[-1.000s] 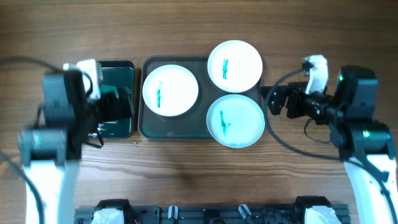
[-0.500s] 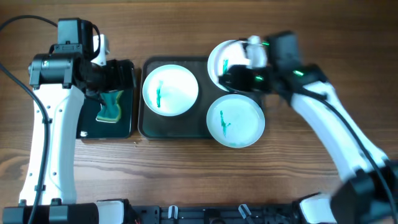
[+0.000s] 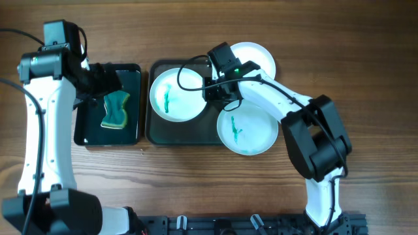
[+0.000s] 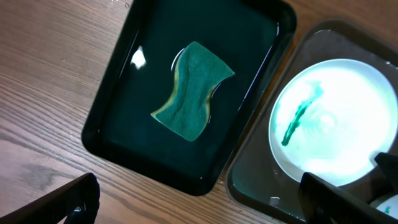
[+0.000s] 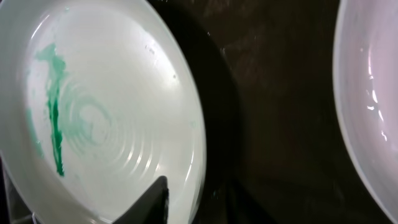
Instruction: Clean dirty plates on tray and stack at the side
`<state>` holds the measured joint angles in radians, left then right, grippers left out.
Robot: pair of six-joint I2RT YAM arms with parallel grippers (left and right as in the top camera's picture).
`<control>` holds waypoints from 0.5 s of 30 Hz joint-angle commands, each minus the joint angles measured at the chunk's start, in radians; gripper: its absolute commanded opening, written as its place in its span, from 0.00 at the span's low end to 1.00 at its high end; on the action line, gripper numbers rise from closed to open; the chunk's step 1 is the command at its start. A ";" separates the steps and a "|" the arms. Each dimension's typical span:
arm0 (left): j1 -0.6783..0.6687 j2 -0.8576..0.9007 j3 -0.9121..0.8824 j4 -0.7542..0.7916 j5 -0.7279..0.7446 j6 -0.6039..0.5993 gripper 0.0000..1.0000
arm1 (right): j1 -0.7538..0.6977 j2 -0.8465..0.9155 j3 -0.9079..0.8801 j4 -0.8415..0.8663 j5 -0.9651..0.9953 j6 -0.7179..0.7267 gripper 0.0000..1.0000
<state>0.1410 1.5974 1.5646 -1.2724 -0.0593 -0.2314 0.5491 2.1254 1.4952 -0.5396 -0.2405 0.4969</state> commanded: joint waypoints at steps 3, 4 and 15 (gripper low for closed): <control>0.008 0.089 0.014 0.004 -0.026 -0.019 0.99 | 0.019 0.044 0.021 0.036 0.073 0.032 0.17; 0.008 0.107 0.014 0.004 -0.025 -0.019 0.99 | 0.023 0.044 0.017 0.042 0.090 0.050 0.13; 0.008 0.221 0.010 0.005 -0.029 -0.008 0.99 | 0.031 0.048 -0.035 0.051 0.118 0.052 0.04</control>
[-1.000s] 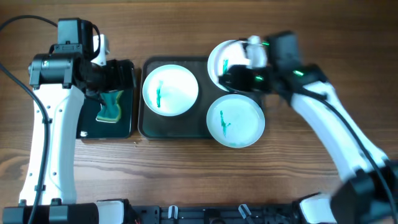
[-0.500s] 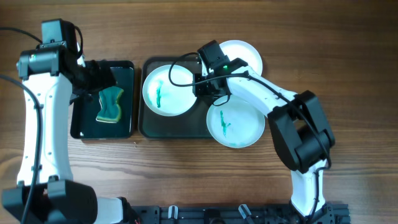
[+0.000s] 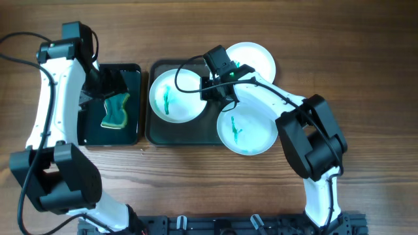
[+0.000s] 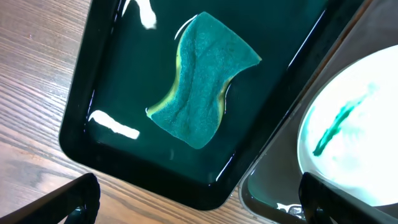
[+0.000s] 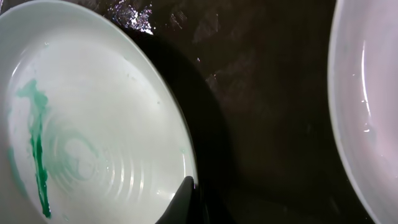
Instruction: Clean dirty plates on tray and stack at the side
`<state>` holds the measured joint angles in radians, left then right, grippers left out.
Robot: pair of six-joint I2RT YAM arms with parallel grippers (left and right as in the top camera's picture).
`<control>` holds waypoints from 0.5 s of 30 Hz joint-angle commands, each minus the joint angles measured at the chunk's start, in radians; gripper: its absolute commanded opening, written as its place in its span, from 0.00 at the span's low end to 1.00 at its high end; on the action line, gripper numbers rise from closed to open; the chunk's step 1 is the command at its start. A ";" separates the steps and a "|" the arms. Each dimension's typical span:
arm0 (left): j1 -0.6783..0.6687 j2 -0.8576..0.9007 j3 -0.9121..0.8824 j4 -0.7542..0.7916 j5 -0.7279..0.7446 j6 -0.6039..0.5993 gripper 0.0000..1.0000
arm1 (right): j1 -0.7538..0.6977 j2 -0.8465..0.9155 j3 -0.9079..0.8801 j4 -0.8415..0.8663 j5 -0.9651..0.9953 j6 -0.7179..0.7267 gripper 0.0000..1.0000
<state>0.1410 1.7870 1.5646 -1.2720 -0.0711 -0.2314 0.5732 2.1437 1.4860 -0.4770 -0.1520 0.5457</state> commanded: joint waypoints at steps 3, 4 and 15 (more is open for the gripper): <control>0.008 0.069 0.006 0.014 -0.016 0.034 0.91 | 0.006 0.035 -0.050 -0.013 0.043 0.005 0.04; 0.008 0.080 0.003 0.029 -0.016 0.058 0.88 | 0.006 0.035 -0.058 -0.010 0.044 0.006 0.04; 0.008 0.270 0.002 0.169 -0.036 0.176 0.64 | 0.006 0.037 -0.061 0.003 0.060 0.004 0.04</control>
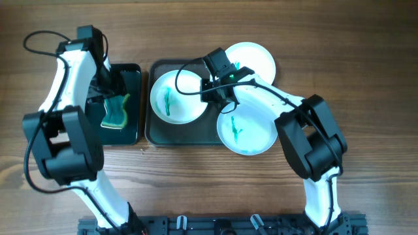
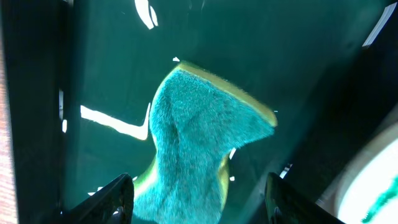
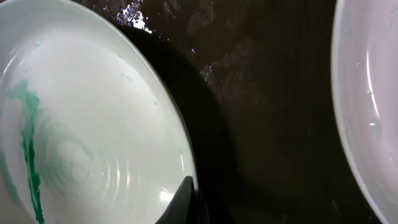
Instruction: Clean dirty plates on tray and stack at the side
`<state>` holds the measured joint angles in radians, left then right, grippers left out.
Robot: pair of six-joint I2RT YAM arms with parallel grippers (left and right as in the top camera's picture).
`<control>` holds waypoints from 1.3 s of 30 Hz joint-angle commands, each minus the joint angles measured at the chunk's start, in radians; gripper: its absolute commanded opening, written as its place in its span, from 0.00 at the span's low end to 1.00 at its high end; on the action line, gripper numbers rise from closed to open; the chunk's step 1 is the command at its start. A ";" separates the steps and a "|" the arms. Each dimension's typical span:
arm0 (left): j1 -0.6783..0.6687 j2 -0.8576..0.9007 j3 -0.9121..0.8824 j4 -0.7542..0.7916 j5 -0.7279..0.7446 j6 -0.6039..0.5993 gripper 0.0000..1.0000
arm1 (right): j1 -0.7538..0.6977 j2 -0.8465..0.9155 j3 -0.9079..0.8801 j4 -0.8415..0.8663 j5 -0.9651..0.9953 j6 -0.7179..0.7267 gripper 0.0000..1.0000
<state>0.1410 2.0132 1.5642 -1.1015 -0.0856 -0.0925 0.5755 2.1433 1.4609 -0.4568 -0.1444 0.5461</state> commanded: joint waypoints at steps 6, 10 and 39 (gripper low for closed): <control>0.008 0.069 -0.033 0.004 -0.022 0.060 0.58 | 0.004 0.037 -0.036 -0.018 0.056 0.003 0.04; 0.008 0.069 -0.080 0.048 -0.022 0.060 0.56 | 0.004 0.037 -0.036 -0.018 0.055 0.003 0.04; 0.008 -0.035 0.028 -0.037 0.164 -0.016 0.04 | 0.002 0.037 -0.036 -0.019 0.031 0.003 0.04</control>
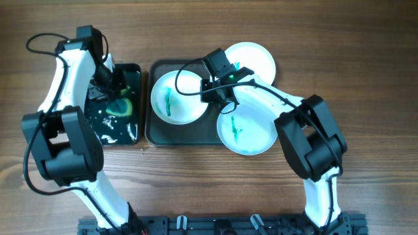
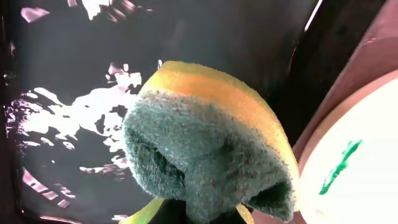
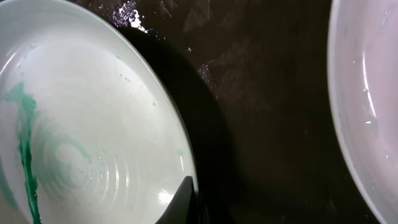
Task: Clean dirty plates on tray and stack at the side
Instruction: 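Lift the sponge with the left gripper and move it over the left plate, then scrub the left white plate with the sponge in the left gripper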
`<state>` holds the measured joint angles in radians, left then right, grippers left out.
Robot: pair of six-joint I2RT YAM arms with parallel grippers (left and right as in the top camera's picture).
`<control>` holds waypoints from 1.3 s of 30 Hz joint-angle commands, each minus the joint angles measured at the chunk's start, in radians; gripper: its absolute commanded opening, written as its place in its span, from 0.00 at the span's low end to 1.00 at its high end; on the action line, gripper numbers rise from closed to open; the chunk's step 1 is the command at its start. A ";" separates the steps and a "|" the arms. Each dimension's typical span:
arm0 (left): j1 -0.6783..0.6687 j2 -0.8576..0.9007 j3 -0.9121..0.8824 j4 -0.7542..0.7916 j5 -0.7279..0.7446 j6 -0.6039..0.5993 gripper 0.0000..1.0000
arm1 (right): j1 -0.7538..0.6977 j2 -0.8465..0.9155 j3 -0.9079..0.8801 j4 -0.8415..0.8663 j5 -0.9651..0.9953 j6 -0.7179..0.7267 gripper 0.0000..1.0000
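My left gripper (image 1: pixel 112 88) is shut on the green-and-yellow sponge (image 2: pixel 211 137), which is squeezed into a fold above the black water tray (image 1: pixel 130 134); its fingers are hidden under the sponge. A white plate (image 1: pixel 176 98) with a green smear (image 3: pixel 25 149) lies in the dark tray (image 1: pixel 151 134). My right gripper (image 1: pixel 219 90) is at that plate's right rim, one finger (image 3: pixel 184 198) lying on the rim's inner side. A second smeared plate (image 1: pixel 247 130) overlaps the tray's right corner. A clean white plate (image 1: pixel 255 57) rests on the table behind.
The water in the black tray (image 2: pixel 68 124) is rippled and glinting. The smeared plate's edge (image 2: pixel 367 155) shows just right of the sponge. Another plate's rim (image 3: pixel 367 93) is close on the right of my right gripper. Wooden table (image 1: pixel 209 189) all round.
The left gripper was open astride the flat sponge in the water; now it is shut on the sponge, which is folded and raised. The water is stirred. The right gripper has not moved.
The left gripper stood open high over the water tray, then lower, then astride the sponge, and now holds it squeezed. The right finger was over the tray plate inside its rim, then at the rim, and has stayed there.
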<state>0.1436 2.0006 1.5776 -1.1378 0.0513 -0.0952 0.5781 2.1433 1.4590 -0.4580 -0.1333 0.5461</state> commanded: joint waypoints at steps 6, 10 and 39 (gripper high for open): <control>0.005 -0.022 0.014 0.000 0.023 -0.014 0.04 | -0.010 0.037 -0.034 -0.030 0.001 0.003 0.04; 0.004 -0.022 0.014 0.000 0.023 -0.014 0.04 | -0.011 0.037 -0.034 -0.039 -0.002 0.003 0.04; -0.413 0.212 0.039 0.102 0.442 0.013 0.04 | -0.011 0.037 -0.034 -0.058 -0.029 0.004 0.04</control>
<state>-0.2367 2.1826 1.6154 -1.0344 0.2794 -0.2211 0.5667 2.1433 1.4590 -0.4919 -0.1791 0.5465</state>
